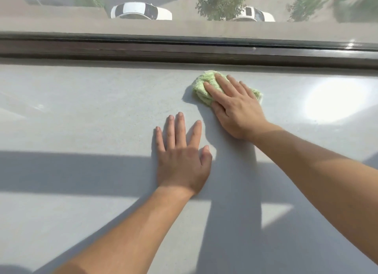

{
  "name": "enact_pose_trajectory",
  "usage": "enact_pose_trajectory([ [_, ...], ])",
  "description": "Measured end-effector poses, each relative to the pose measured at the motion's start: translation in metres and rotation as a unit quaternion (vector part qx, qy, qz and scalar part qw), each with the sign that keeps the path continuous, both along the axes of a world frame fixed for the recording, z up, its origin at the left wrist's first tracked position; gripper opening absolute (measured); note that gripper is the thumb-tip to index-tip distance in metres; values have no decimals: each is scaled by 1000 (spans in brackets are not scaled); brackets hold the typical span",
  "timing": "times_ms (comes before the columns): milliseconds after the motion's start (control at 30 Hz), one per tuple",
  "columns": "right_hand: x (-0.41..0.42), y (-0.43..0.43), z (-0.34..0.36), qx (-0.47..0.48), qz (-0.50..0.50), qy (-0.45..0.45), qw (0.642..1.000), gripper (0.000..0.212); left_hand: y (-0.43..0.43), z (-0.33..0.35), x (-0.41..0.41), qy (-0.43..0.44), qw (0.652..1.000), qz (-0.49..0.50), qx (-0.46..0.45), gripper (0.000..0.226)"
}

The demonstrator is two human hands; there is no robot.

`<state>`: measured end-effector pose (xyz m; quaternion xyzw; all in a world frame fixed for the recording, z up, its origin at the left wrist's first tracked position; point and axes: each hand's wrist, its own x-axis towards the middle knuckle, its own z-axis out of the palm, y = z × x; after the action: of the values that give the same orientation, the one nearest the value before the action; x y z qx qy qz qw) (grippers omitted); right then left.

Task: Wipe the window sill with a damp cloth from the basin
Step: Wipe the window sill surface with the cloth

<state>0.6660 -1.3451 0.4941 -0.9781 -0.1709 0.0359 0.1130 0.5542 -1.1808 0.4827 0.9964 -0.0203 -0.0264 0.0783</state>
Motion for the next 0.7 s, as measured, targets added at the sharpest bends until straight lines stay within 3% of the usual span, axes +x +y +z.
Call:
enact_pose_trajectory([
  [200, 9, -105, 3, 19, -196, -2, 980, 50, 2, -4, -3, 2, 1000, -4, 1, 64],
  [300, -6, -93, -1, 26, -300, 1, 954, 53, 1, -7, -7, 0, 1000, -3, 2, 64],
  [367, -28, -69, -8, 6, -257, -10, 966, 53, 0, -9, -11, 2, 1000, -2, 5, 65],
  [467, -48, -84, -8, -4, -116, -3, 993, 50, 1, -11, -17, 6, 1000, -3, 9, 65],
  [500, -44, -97, -6, 3, -119, 1, 993, 50, 1, -11, -19, 6, 1000, -3, 9, 65],
  [633, -34, -101, -5, 23, -286, 8, 958, 51, 2, -12, -25, 8, 1000, -3, 11, 65],
  [700, -60, -79, -6, 15, -259, 5, 966, 52, 2, -11, -26, 10, 1000, -1, 11, 65],
])
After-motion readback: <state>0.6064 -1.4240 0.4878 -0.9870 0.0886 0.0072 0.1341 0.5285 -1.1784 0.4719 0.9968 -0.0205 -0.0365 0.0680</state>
